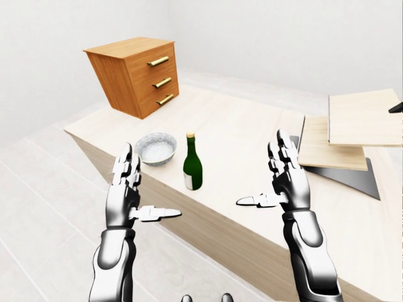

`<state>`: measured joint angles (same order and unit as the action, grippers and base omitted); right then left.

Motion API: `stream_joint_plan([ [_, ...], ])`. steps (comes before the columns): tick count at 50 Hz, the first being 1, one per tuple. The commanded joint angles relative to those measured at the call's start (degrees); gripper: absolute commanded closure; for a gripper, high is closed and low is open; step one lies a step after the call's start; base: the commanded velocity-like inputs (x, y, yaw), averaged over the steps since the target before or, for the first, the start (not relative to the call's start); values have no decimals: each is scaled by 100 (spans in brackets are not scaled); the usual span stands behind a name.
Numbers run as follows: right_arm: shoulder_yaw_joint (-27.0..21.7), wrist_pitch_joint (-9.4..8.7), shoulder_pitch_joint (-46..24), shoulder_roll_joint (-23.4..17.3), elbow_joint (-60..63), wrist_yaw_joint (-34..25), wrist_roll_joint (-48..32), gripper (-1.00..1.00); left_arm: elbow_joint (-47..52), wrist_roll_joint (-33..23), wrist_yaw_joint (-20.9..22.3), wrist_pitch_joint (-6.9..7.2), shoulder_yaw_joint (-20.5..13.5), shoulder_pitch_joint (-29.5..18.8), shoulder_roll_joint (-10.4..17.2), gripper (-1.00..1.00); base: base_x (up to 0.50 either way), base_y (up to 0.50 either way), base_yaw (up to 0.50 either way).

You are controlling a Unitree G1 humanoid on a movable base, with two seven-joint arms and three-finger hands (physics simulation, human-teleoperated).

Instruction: Put the wine bottle on the wine rack.

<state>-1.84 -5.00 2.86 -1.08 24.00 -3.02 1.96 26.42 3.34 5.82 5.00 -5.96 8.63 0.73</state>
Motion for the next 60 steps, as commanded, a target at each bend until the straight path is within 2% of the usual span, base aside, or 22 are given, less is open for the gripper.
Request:
stream_joint_plan([
  [1, 236, 0, 46, -12, -75, -112, -306, -100, -38, -20, 61, 0, 14, 84, -13, -100, 48, -14, 0],
  [10, 178, 0, 36, 59, -197, -123, -265, -100, -110, -14, 119, 0, -30, 145, -23, -100, 49, -11, 0],
  [15, 233, 0, 91, 37, -649, -131, -408, -100, -236, -54, 123, 0, -2, 133, -33, -100, -1, 0, 0],
  [20, 276, 0, 113, 30, -543, -187, -413, -100, -70, -38, 127, 0, 3, 182, -35, -100, 0, 0, 0],
  [30, 170, 0, 103, 84, -625, -142, -299, -100, 12, -15, 145, 0, -51, 237, -41, -100, 39, 24, 0],
  [47, 205, 0, 118, 57, -449, -150, -285, -100, 153, -36, 146, 0, -41, 220, -51, -100, 1, 0, 0],
  [60, 182, 0, 92, 79, -653, -118, -213, -100, 54, -14, 176, 0, -84, 273, -61, -100, 18, 14, 0],
])
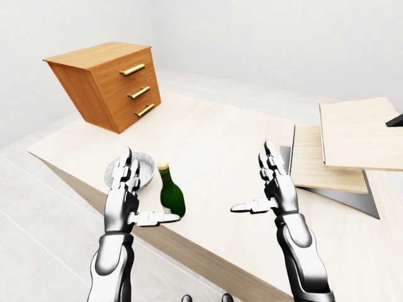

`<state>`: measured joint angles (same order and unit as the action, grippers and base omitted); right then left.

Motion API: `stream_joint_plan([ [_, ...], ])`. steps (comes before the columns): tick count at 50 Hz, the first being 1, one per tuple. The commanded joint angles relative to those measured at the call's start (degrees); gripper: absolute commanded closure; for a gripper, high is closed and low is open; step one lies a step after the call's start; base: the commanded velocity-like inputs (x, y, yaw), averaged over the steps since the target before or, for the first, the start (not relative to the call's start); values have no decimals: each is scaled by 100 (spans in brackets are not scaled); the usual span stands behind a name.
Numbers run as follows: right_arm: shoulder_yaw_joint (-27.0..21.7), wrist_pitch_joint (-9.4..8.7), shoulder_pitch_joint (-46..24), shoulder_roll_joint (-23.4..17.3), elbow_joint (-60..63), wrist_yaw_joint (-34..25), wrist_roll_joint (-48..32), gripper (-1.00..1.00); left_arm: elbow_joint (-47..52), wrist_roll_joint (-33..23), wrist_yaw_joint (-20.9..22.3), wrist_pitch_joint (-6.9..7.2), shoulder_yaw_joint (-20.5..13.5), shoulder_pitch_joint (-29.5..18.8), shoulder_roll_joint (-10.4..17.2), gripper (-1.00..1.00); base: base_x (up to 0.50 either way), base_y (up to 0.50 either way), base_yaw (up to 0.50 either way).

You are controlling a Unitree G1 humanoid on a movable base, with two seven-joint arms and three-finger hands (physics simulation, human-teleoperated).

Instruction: Put the wine bottle on the wine rack.

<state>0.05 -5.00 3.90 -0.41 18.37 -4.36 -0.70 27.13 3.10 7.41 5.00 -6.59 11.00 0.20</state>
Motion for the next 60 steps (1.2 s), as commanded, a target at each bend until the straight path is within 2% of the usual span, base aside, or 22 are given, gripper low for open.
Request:
stream_joint_plan([
  [1, -7, 0, -13, 11, -90, 16, 53, -100, -17, 9, 18, 0, -22, 36, -8, -100, 0, 0, 0],
  [10, 200, 0, -300, 92, -65, 138, -31, -100, -37, 102, 68, 0, -152, 72, 8, -100, 0, 0, 0],
  [27, 618, 0, -955, 276, -204, 296, -245, -100, 89, 371, 286, 0, -751, 318, -19, -100, 0, 0, 0],
  [48, 453, 0, -1802, 525, -1244, 612, 11, -100, 482, 560, 723, 0, -1464, 557, -216, -100, 0, 0, 0],
  [60, 465, 0, -2153, 597, -1715, 840, 210, -100, 537, 563, 795, 0, -1539, 501, -293, -100, 0, 0, 0],
])
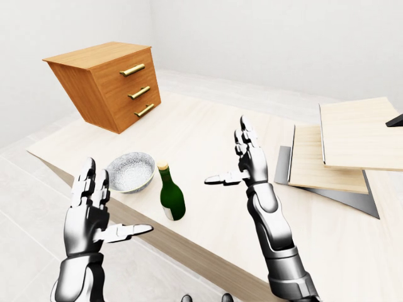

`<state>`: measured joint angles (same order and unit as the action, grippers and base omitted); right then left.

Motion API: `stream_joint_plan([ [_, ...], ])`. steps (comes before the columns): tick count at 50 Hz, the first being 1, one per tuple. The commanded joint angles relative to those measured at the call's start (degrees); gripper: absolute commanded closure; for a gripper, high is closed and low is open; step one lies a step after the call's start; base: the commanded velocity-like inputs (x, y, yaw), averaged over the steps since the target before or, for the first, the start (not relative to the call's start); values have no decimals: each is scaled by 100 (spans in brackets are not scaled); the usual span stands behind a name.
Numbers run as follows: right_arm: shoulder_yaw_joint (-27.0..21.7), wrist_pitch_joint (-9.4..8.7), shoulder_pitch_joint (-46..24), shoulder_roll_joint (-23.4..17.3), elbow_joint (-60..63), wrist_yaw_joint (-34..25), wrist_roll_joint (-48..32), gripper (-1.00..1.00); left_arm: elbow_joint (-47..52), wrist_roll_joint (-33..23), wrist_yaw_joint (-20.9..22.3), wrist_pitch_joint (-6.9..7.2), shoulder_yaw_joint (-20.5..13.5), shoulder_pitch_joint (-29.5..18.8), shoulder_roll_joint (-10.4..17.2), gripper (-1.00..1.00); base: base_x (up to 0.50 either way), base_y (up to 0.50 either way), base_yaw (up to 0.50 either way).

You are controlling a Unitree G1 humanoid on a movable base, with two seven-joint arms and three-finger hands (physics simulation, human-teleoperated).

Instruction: Put the wine bottle on the wine rack.

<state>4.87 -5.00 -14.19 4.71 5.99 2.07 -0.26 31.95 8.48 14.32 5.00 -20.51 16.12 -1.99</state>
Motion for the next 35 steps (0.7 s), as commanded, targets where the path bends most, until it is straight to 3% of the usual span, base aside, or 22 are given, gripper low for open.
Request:
stream_joint_plan([
  [1, -3, 0, -351, 91, -491, 198, 182, -100, 45, 22, 107, 0, -149, -13, -76, -100, 0, 0, 0],
  [26, 574, 0, -129, 374, -458, 202, -216, -100, -73, 9, 115, 0, -132, -44, -85, -100, 0, 0, 0],
  [35, 559, 0, -314, 493, -963, 201, -231, -100, -187, 95, 127, 0, -325, -46, -30, -100, 0, 0, 0],
])
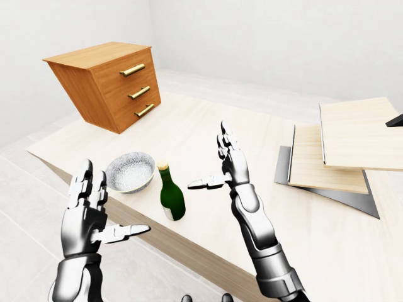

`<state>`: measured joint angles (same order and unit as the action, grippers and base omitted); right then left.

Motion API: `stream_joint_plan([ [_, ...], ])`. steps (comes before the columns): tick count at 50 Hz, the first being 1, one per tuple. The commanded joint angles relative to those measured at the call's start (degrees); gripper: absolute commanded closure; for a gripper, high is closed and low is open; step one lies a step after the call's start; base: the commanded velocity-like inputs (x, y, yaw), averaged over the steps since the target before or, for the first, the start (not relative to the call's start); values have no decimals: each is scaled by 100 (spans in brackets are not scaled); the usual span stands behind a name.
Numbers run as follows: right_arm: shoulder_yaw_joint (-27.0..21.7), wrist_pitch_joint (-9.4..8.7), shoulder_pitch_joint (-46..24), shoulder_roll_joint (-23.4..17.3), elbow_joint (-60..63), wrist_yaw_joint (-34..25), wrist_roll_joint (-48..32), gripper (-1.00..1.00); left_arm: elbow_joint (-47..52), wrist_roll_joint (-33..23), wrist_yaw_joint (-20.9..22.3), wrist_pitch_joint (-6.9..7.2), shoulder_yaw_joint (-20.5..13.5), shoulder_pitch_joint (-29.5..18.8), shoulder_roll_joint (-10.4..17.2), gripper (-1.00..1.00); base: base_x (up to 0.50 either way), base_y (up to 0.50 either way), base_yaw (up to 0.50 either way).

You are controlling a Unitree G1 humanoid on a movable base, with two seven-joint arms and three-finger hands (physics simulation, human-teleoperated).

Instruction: Put the wine bottle on the wine rack.

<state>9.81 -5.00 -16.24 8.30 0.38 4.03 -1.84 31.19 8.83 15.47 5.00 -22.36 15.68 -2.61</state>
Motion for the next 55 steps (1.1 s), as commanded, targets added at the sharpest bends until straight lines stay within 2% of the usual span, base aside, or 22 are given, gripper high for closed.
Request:
stream_joint_plan([
  [1, 62, 0, -132, 148, -452, 6, -74, -100, -122, 74, 18, 0, -150, -1, 26, -100, 0, 0, 0],
  [35, -143, 0, -1051, 447, -1979, 72, 30, -100, -167, 90, 158, 0, -131, 93, -33, -100, 0, 0, 0],
  [49, -69, 0, -1331, 700, -2477, 87, 88, -100, -266, 170, 174, 0, -283, 41, 10, -100, 0, 0, 0],
  [55, -92, 81, -1447, 737, -2697, 96, 71, -100, -248, 191, 196, 0, -329, 46, 6, -100, 0, 0, 0],
])
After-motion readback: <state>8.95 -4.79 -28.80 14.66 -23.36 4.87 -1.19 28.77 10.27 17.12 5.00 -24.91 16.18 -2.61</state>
